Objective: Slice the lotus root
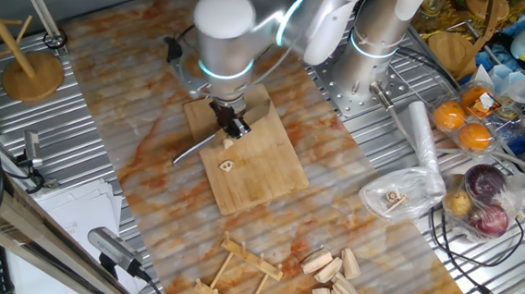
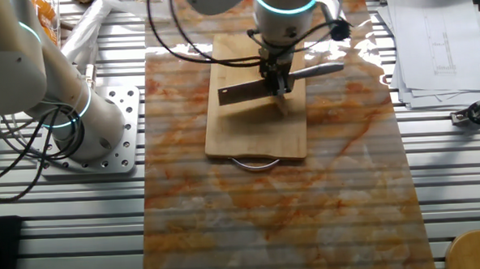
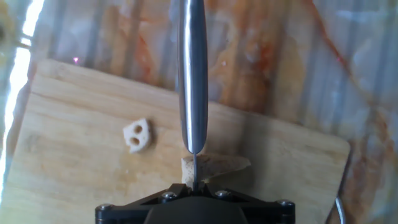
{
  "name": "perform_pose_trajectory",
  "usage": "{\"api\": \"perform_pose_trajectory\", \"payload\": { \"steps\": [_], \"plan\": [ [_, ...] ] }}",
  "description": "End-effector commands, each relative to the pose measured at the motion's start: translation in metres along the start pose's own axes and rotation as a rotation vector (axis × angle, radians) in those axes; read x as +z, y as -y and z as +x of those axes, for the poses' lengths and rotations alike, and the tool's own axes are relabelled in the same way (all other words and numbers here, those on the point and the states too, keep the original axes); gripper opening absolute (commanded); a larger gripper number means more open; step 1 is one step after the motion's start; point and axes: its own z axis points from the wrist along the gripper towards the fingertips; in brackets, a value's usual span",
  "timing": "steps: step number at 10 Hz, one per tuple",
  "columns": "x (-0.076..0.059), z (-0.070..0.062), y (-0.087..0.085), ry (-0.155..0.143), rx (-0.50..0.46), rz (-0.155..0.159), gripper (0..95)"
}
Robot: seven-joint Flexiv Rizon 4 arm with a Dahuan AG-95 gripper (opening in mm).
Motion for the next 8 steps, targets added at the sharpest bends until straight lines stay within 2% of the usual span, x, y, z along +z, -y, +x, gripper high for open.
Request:
{"api": "perform_pose_trajectory", "payload": {
  "steps": [1,5,8],
  "plan": [
    [0.005,0.000,0.001,0.005,-0.008,0.011,0.0],
    [0.014,-0.003,0.003,0.000,-0.015,0.013,0.0],
    [0.015,-0.003,0.003,-0.004,-0.016,0.018,0.0]
  ]
}}
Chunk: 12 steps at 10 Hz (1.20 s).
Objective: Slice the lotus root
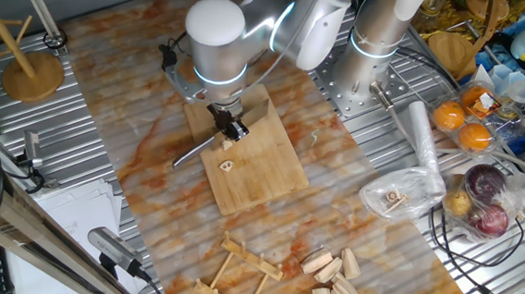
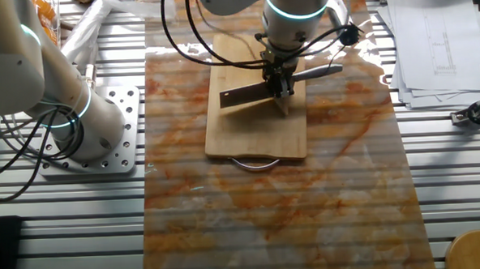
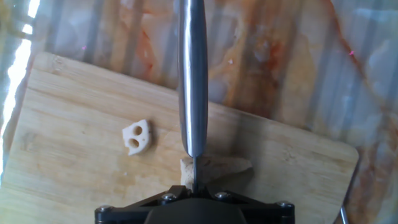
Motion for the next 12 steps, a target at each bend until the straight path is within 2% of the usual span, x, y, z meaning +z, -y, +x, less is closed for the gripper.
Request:
{"api": "perform_pose_trajectory", "payload": {
  "steps": [1,2,4,6,8,9,12],
  "plan": [
    [0.007,-0.002,0.000,0.005,0.000,0.000,0.0],
    [0.016,-0.003,0.001,0.015,0.000,-0.001,0.0],
    [0.011,-0.002,0.001,0.011,-0.006,-0.003,0.0],
    [-0.018,0.000,-0.003,-0.017,-0.012,-0.016,0.0],
    [-0.027,0.002,-0.005,-0.022,-0.014,-0.018,0.0],
    [-0.027,0.002,-0.005,-0.022,-0.014,-0.016,0.0],
    [-0.015,-0.001,-0.002,-0.016,-0.015,-0.010,0.0]
  ]
}}
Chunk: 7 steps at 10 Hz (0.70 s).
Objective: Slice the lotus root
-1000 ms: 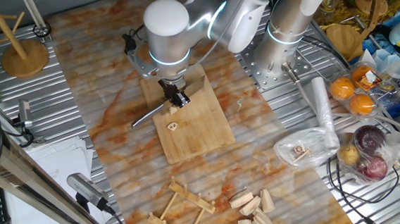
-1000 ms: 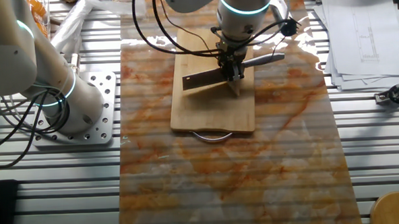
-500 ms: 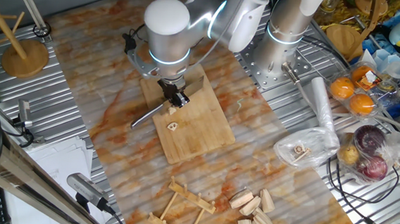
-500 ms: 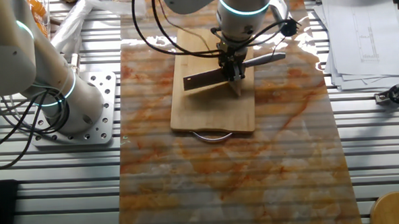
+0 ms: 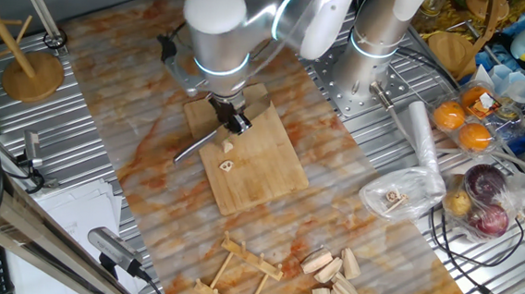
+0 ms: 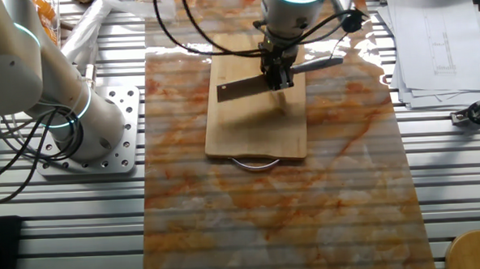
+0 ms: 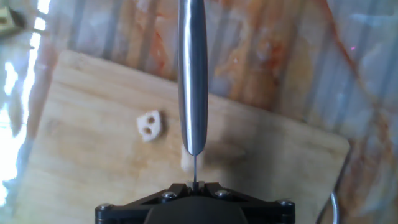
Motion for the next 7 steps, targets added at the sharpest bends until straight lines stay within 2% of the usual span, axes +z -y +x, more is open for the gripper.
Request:
{"api": "perform_pose_trajectory", "payload": {
  "steps": [1,2,3,4,5,6,7],
  "plan": [
    [-0.002,-0.001,0.000,-0.013,0.008,-0.005,0.0],
    [0.002,-0.003,0.001,-0.012,0.009,-0.003,0.0],
    [0.012,-0.004,0.002,-0.002,0.005,0.012,0.0],
    [0.026,-0.007,0.004,0.016,0.011,0.009,0.0],
    [0.034,-0.008,0.004,0.017,0.007,0.018,0.0],
    [0.037,-0.007,0.004,-0.010,0.005,0.019,0.0],
    [0.032,-0.005,0.003,0.011,0.002,0.015,0.0]
  ]
}}
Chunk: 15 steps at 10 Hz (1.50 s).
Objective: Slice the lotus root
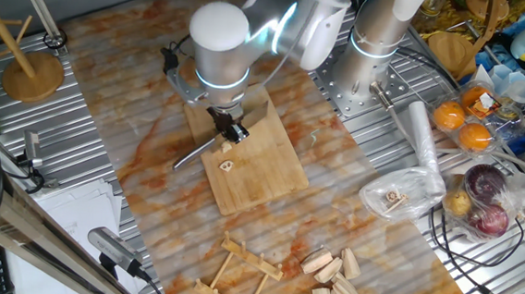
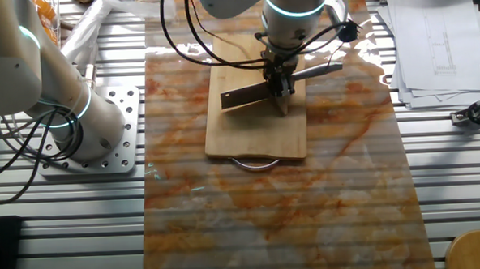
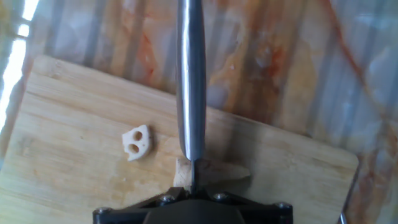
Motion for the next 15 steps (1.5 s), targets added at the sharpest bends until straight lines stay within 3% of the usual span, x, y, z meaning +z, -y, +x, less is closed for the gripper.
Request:
{"api": "perform_pose_trajectory", "payload": {
  "steps": [1,2,3,5,7,9,12,14,15],
  "plan": [
    [0.001,0.000,0.000,-0.017,0.001,-0.018,0.0],
    [-0.015,0.003,-0.002,-0.019,-0.002,-0.019,0.0],
    [-0.039,0.007,-0.006,-0.020,-0.005,-0.024,0.0],
    [-0.058,0.012,-0.011,-0.019,-0.006,-0.025,0.0],
    [-0.057,0.013,-0.010,-0.031,-0.012,0.014,0.0],
    [-0.055,0.013,-0.009,-0.041,0.012,0.018,0.0],
    [-0.052,0.013,-0.006,-0.032,0.085,0.028,0.0],
    [-0.048,0.012,0.000,-0.023,0.106,0.018,0.0],
    [-0.042,0.012,0.004,-0.035,0.106,0.010,0.0]
  ]
}}
